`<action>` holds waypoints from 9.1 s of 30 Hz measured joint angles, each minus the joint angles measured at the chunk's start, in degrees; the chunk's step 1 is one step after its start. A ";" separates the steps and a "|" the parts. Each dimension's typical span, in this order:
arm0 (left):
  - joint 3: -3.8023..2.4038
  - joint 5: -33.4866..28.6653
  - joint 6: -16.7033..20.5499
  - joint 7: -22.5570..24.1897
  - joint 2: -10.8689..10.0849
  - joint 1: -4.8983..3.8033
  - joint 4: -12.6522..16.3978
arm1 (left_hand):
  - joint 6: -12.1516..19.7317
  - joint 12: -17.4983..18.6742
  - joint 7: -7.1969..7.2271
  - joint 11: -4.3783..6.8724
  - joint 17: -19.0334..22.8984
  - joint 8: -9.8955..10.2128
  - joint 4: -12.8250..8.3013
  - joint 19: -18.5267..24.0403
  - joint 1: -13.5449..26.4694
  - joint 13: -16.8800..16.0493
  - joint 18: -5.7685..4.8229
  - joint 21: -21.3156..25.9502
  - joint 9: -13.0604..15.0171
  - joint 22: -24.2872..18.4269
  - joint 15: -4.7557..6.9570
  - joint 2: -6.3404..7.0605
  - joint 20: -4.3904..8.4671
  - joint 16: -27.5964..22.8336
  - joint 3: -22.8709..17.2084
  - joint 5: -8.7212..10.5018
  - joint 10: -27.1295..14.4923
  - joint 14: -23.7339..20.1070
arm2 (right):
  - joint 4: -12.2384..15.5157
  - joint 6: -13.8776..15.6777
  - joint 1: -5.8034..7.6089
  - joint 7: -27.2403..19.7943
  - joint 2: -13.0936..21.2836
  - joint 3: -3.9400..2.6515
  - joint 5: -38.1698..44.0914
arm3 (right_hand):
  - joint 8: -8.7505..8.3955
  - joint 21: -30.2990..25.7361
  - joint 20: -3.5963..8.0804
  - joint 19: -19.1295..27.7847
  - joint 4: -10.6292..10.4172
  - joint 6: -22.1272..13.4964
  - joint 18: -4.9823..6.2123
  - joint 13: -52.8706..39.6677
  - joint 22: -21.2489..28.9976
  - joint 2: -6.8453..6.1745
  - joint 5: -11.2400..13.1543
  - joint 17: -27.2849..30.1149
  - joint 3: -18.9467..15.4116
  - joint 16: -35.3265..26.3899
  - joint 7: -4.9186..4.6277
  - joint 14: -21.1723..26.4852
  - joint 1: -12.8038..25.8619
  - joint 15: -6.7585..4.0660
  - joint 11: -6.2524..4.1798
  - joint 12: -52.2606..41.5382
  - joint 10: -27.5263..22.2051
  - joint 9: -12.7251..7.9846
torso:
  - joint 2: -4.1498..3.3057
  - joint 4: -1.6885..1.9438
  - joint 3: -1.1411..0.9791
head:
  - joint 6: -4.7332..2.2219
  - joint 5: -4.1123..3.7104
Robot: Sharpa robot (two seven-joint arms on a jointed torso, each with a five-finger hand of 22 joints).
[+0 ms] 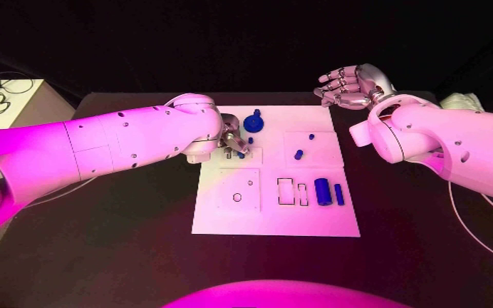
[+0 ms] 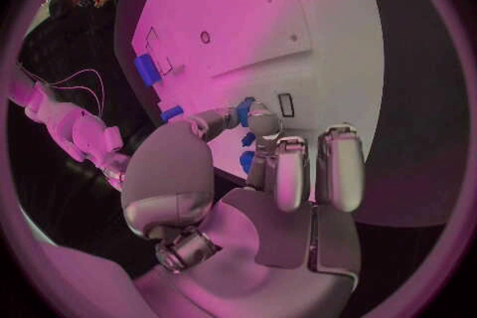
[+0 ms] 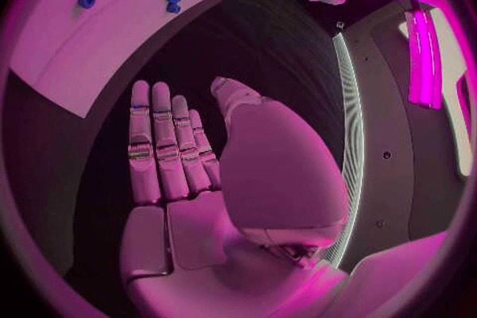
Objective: Assemble the parts on the task board
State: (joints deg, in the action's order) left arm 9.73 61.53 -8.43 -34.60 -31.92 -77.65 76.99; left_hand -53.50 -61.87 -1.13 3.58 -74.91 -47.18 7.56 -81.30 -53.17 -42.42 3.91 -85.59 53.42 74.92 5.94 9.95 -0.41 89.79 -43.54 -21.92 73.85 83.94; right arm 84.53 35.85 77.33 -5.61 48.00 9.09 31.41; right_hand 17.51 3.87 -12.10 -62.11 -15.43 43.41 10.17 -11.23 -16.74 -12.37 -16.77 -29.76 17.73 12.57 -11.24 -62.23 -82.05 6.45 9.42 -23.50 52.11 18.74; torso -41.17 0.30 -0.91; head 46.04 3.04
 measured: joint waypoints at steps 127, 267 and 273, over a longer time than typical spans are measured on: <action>-6.63 -8.54 -1.04 3.90 5.44 -0.81 -23.00 | 9.61 5.58 -6.11 -6.25 0.01 14.28 9.04 6.06 -9.71 11.38 0.00 5.15 -13.46 -7.97 -4.94 -0.59 -4.42 -2.89 25.13 7.29 -13.86 0.00 | -0.54 -0.11 -0.48 -0.71 -0.10 -0.01 -0.79 | 0.45 0.00 -0.21 0.21 -0.48 -0.41 0.00 1.24 1.57 -0.30 -0.45 0.18 -0.48 -0.45 0.00 0.00 1.97 0.00 0.21 -0.95 -0.21 -0.25 | -0.83 -0.30 0.38 | -2.96 -0.65; -2.02 -6.20 -0.25 4.83 -6.87 -0.54 0.94 | -0.19 0.63 -1.83 -2.18 0.01 8.13 3.95 0.72 -11.43 5.14 0.00 1.32 -10.67 0.01 -1.86 4.61 -1.76 0.00 4.88 -11.53 -1.90 0.01 | -1.17 -0.32 -0.80 -0.59 -0.19 0.00 -0.94 | 0.67 0.00 -0.21 0.21 -0.48 -0.41 0.00 1.78 2.20 0.01 -0.67 0.22 -0.48 -0.67 0.00 0.00 2.27 0.00 0.21 -1.27 -0.21 -0.34 | -0.77 -0.20 0.28 | -2.08 0.54; -1.98 -5.88 -0.61 4.58 -7.02 -0.54 1.16 | -0.27 0.63 -1.74 -2.24 0.01 8.15 3.95 0.72 -11.49 5.15 0.00 1.32 -10.68 0.01 -1.86 4.54 -1.76 0.00 4.88 -11.51 -1.84 0.00 | -1.13 -0.32 -0.80 -0.59 -0.15 0.00 -0.95 | 0.67 0.00 -0.21 0.21 -0.48 -0.40 0.00 1.78 2.20 0.01 -0.67 0.22 -0.48 -0.66 0.00 0.00 2.27 0.00 0.21 -1.27 -0.21 -0.39 | -0.77 -0.16 0.27 | -1.89 0.51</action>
State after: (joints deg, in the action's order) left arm 7.76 55.64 -9.04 -30.02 -38.94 -78.20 78.15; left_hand -53.77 -61.24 -2.87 1.34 -74.90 -39.02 11.51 -80.58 -64.65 -37.27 3.90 -84.27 42.74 74.93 4.08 14.50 -2.16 89.80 -38.66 -33.43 72.01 83.94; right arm 83.41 35.53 76.53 -6.21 47.85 9.09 30.47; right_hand 18.18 3.87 -12.31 -61.90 -15.91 43.00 10.18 -9.45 -14.54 -12.37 -17.43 -29.55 17.25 11.91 -11.24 -62.23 -79.78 6.45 9.63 -24.77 51.90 18.35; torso -41.95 0.14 -0.63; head 44.15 3.55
